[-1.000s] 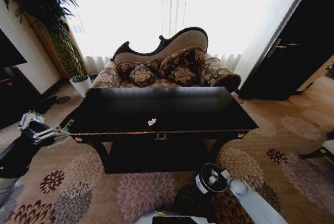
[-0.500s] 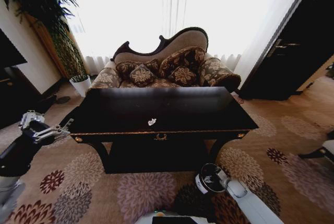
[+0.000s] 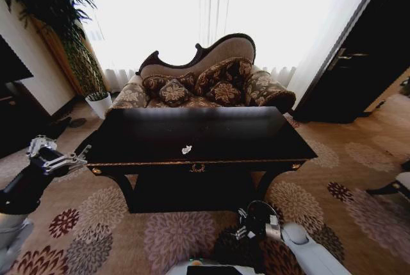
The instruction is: Move to the front of the table and place the trash on the table into the trash bin.
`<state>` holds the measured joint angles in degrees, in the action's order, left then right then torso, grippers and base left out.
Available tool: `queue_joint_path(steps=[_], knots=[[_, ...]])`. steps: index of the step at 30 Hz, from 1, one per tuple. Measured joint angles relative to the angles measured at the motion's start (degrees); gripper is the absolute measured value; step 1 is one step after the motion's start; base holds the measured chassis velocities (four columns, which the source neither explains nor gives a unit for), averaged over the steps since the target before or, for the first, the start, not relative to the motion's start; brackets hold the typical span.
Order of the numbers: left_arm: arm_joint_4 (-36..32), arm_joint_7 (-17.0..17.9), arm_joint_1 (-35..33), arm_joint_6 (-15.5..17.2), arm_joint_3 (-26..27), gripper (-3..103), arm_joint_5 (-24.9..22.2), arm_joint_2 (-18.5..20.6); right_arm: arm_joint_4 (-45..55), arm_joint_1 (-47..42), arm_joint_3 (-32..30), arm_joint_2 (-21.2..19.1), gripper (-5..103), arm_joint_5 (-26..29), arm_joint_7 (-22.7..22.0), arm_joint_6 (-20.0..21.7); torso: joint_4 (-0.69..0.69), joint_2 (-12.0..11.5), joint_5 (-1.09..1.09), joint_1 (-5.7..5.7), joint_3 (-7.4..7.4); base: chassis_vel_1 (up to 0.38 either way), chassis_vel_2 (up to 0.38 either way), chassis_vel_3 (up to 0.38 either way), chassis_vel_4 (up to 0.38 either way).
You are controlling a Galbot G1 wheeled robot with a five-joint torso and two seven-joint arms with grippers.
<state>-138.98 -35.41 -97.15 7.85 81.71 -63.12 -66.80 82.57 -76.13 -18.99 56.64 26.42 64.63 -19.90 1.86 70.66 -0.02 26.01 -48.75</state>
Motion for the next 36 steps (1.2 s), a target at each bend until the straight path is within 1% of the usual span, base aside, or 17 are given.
queue_joint_path(steps=[4,11,14,15,17,19,20,21,22,23,24,25,26,28,29,34,36], knots=[[0.38,0.0,0.31,-0.04,-0.15,100,-0.02,0.06,12.4,-4.51,-3.72,0.83,100,6.86,0.71,1.88,0.0,0.0,-0.01,-0.01,0.0,0.0,0.0,0.0,0.0],[0.55,0.07,0.88,-0.04,-1.08,100,0.38,-0.15,24.37,-7.19,-6.81,0.57,100,13.24,-0.69,4.74,0.0,0.0,-0.01,0.0,0.0,0.0,0.0,0.0,0.0],[0.57,0.09,1.01,-0.02,-1.44,100,0.6,-0.26,30.05,-6.83,-6.68,-0.06,100,14.5,-9.31,6.36,0.0,0.0,0.0,0.0,0.0,0.0,0.0,0.0,0.0],[0.57,0.09,1.01,-0.02,-1.44,100,0.6,-0.26,30.05,-6.83,-6.68,-0.06,100,14.5,-9.31,6.36,0.0,0.0,0.0,0.0,0.0,0.0,0.0,0.0,0.0],[0.59,0.09,1.01,-0.01,-1.44,100,0.63,-0.26,31.96,-5.96,-5.98,-0.26,100,14.12,-14.95,7.42,0.0,0.0,0.0,0.0,0.0,0.0,0.0,0.0,0.0],[0.63,0.09,0.95,-0.01,-1.3,100,0.63,-0.24,33.99,-4.41,-4.75,-0.6,100,12.3,-22.24,9.14,-0.01,0.0,0.0,0.0,0.0,0.0,0.0,0.0,0.0],[0.65,0.09,0.9,0.0,-1.21,100,0.63,-0.23,34.64,-3.87,-4.16,-0.76,100,11.41,-24.99,9.72,0.0,0.0,0.0,0.0,0.0,0.0,0.0,0.0,0.0],[0.65,0.09,0.9,0.0,-1.21,100,0.63,-0.23,34.64,-3.87,-4.16,-0.76,100,11.41,-24.99,9.72,0.0,0.0,0.0,0.0,0.0,0.0,0.0,0.0,0.0],[0.66,0.09,0.82,0.0,-1.11,100,0.63,-0.23,35.66,-3.17,-3.35,-1.0,100,10.45,-29.14,10.53,-0.01,0.0,0.0,0.0,0.0,0.0,0.0,0.0,0.0],[0.68,0.09,0.73,0.0,-0.98,100,0.63,-0.23,37.64,-2.44,-2.49,-1.25,100,9.58,-35.38,12.62,-0.01,0.0,0.01,0.0,0.0,0.0,0.0,0.0,0.0],[0.7,0.09,0.69,0.0,-0.93,100,0.63,-0.23,38.79,-2.21,-2.31,-1.31,100,9.18,-38.42,14.46,-0.01,0.0,0.01,0.0,0.0,0.0,0.0,0.0,0.0],[0.7,0.09,0.66,0.0,-0.9,100,0.63,-0.22,39.98,-1.94,-2.22,-1.39,100,8.77,-41.14,16.53,-0.01,0.0,0.01,0.0,0.0,0.0,0.0,0.0,0.0],[0.7,0.09,0.66,0.0,-0.9,100,0.63,-0.22,39.98,-1.94,-2.22,-1.39,100,8.77,-41.14,16.53,-0.01,0.0,0.01,0.0,0.0,0.0,0.0,0.0,0.0],[0.7,0.09,0.65,0.11,-0.85,100,0.63,-0.22,42.47,-1.09,-2.03,-1.76,100,7.69,-46.43,21.68,0.0,0.0,0.0,0.0,0.0,0.0,0.0,0.0,0.0],[0.64,0.09,0.66,0.2,-0.87,100,0.63,-0.22,44.18,0.33,-1.29,-2.64,100,6.9,-50.92,26.65,0.0,0.0,0.0,0.0,0.0,0.0,0.0,0.0,0.0],[0.41,0.09,0.52,0.26,-0.91,100,0.72,-0.3,45.57,3.48,1.15,-5.75,100,5.8,-55.19,33.23,0.0,0.0,0.01,0.0,-0.01,0.0,0.0,0.0,0.0],[0.4,0.09,0.42,0.26,-0.8,100,0.75,-0.3,45.71,3.99,1.72,-6.36,100,5.62,-55.7,34.14,0.0,0.0,0.0,0.0,-0.01,0.0,0.0,0.0,0.0]])
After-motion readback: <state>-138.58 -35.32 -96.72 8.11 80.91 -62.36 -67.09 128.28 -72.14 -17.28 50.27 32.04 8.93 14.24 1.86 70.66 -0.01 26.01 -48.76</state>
